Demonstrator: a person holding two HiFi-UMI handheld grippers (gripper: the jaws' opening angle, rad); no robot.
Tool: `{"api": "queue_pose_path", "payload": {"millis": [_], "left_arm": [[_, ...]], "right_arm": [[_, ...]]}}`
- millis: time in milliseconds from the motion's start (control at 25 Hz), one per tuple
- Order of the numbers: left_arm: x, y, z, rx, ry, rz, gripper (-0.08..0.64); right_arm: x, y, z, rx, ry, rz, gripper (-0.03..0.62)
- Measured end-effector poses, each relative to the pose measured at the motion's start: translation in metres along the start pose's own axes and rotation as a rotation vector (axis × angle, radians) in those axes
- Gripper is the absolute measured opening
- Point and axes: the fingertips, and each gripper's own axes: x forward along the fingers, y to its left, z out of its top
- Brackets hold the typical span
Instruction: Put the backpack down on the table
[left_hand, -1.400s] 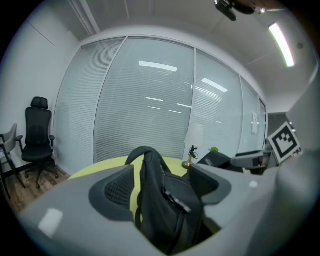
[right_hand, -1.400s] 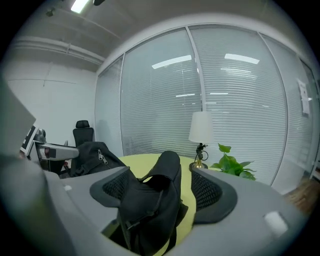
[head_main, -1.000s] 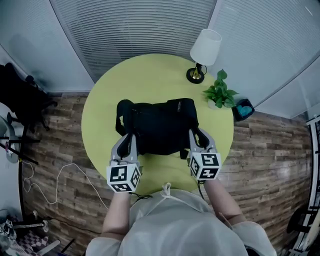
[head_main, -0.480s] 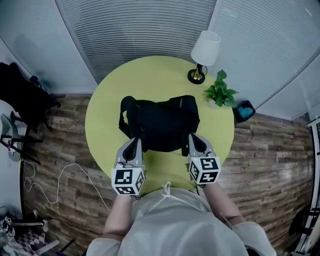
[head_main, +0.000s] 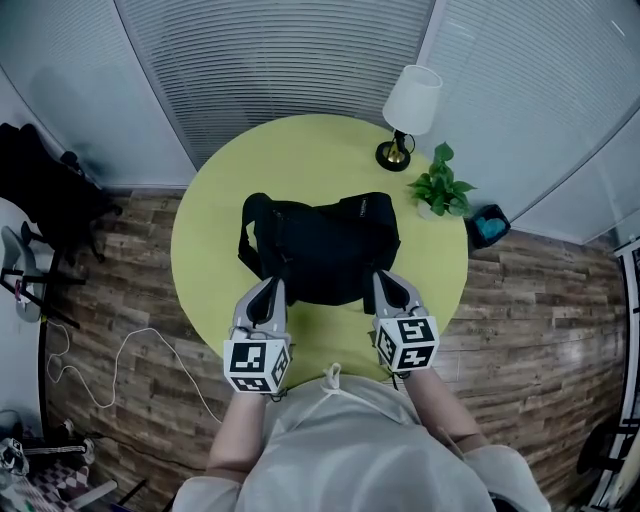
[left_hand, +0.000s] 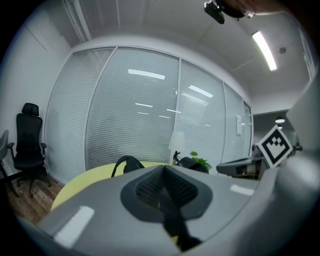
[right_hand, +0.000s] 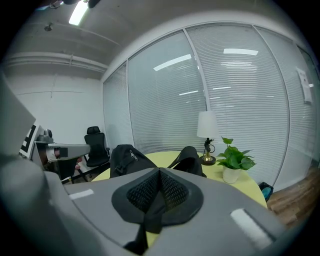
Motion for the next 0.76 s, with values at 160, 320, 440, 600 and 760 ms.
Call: {"api": "queue_pose_path", "payload": {"millis": [160, 320, 440, 600, 760], "left_arm": [[0.004, -0.003, 0.005, 0.001, -0.021, -0.017, 0.006], [0.004, -0.002, 0.002, -0.010, -0.016, -0.033, 0.006], [0.007, -0.003, -0.001, -0.017, -0.002, -0.042, 0.006], [0.014, -0.005, -0.005, -0.027, 0.026, -0.056, 0.006], [0.020, -0.001, -0.008, -0.045, 0.039, -0.054, 0.006]], "right_arm": [[0.002, -0.003, 0.004, -0.007, 0.004, -0.005, -0.001], [0.001, 0.001, 0.002, -0.025, 0.006, -0.009, 0.000], [0.003, 0.001, 0.001, -0.037, 0.011, -0.006, -0.002], [0.009, -0.002, -0.002, -0.034, 0.031, 0.001, 0.000], [0.016, -0.001, -0.004, -0.045, 0.043, 0.010, 0.000]]}}
